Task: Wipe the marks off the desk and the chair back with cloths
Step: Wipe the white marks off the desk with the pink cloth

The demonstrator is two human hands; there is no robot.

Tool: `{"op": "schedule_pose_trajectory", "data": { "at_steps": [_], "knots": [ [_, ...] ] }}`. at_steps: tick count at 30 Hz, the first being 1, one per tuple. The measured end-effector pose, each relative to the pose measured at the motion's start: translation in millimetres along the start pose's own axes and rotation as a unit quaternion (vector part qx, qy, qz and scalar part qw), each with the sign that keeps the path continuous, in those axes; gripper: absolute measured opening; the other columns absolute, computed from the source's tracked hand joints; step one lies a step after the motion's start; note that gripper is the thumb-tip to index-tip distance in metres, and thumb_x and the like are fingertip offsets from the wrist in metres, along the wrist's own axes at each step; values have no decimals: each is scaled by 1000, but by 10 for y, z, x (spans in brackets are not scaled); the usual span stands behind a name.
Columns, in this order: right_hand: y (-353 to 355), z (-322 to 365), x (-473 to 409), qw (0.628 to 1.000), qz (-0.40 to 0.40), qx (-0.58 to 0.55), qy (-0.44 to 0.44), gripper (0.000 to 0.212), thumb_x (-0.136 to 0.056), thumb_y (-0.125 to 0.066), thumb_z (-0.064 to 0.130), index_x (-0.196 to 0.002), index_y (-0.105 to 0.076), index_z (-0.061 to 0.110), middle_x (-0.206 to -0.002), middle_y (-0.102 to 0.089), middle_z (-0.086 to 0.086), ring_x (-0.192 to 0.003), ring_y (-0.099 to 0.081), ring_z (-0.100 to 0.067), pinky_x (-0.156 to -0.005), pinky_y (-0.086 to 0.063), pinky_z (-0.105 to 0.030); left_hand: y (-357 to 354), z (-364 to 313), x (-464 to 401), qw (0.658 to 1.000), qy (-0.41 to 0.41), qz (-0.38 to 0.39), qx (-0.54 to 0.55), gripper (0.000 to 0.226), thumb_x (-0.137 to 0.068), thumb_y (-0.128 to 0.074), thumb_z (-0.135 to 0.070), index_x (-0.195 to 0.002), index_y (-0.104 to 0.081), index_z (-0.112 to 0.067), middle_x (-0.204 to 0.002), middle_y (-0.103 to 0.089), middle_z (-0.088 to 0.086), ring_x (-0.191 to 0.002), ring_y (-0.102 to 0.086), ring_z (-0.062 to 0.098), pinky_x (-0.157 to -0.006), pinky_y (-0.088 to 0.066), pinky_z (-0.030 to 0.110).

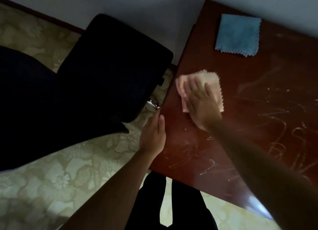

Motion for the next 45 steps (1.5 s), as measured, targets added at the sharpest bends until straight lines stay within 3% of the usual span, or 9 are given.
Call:
{"op": "schedule_pose_trajectory", "data": {
  "at_steps": [4, 11, 16, 20, 23, 29, 32, 38, 45],
  "knots": [
    [34, 99, -183, 999, -42, -16, -18, 54, -104, -18, 33, -153, -26, 12, -161, -19, -8, -150, -7, -23, -122, -9, -47, 24, 6, -39, 998, -8, -48, -44, 64, -97, -9, -58, -147, -40, -31, -135, -58, -3, -121, -57, 16, -97, -50, 40],
    [-225, 480, 771, 995, -11, -46, 87, 49, -102, -34, 27, -149, -35, 13, -158, -27, -5, -150, -16, -22, -119, -20, -48, 41, -47, 17, 989, -13, -103, -110, 65, -96, -13, -62, -117, -57, -20, -101, -67, 4, -89, -66, 26, -69, -55, 41],
    [63, 29, -47, 998, -35, -34, -31, 50, -106, -28, 37, -153, -28, 18, -161, -14, -10, -150, -7, -26, -120, -10, -42, 10, -35, 53, 985, -5, -87, -149, 62, -97, -11, -62, -118, -52, -22, -104, -66, 2, -89, -66, 23, -71, -56, 40],
    [136, -70, -471, 996, -52, -39, -62, 51, -105, -22, 33, -150, -34, 12, -159, -25, -12, -150, -13, -24, -121, -12, -43, 9, -9, 28, 983, -9, -98, -153, 65, -97, -9, -64, -116, -53, -21, -99, -64, 0, -85, -66, 19, -70, -57, 41],
    [45, 119, -156, 991, -90, -70, -63, 50, -104, -23, 31, -147, -41, 12, -156, -33, -10, -148, -19, -24, -120, -15, -45, -15, 2, 15, 983, -11, -101, -154, 67, -96, -6, -65, -115, -53, -21, -97, -64, 0, -82, -67, 20, -67, -57, 42],
    [-248, 688, 971, 995, -52, -83, -6, 47, -103, -29, 26, -148, -38, 15, -158, -28, -4, -150, -16, -19, -119, -18, -47, 8, -30, 5, 981, -5, -115, -153, 64, -95, -10, -62, -112, -55, -19, -99, -67, 5, -85, -67, 26, -67, -54, 38],
    [-213, 447, 799, 998, -33, -46, 9, 48, -103, -32, 27, -150, -33, 19, -159, -25, -3, -150, -14, -18, -118, -19, -47, -11, -45, 9, 982, -5, -110, -151, 64, -95, -11, -62, -110, -56, -18, -98, -67, 5, -84, -68, 27, -66, -54, 38],
    [59, -22, -160, 992, -88, -20, -88, 52, -104, -20, 37, -148, -38, 18, -157, -29, -8, -149, -17, -24, -119, -16, -46, 8, -41, 6, 984, -20, -113, -138, 68, -94, -7, -64, -117, -54, -20, -104, -66, 3, -88, -67, 23, -72, -53, 35],
    [-349, 790, 1061, 997, -61, -51, -22, 47, -103, -34, 29, -148, -40, 18, -158, -30, -4, -149, -17, -22, -117, -22, -50, 82, -37, 77, 991, -2, -117, -59, 71, -86, -17, -70, -121, -56, -22, -114, -65, 5, -101, -63, 29, -79, -47, 36]
  ]
}}
Point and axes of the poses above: each hand's wrist, its own x-axis away from the middle knuckle, its own y-axis out of the back of the hand, z = x × y, the point moved 3 cm from there along -x, towards the middle knuckle
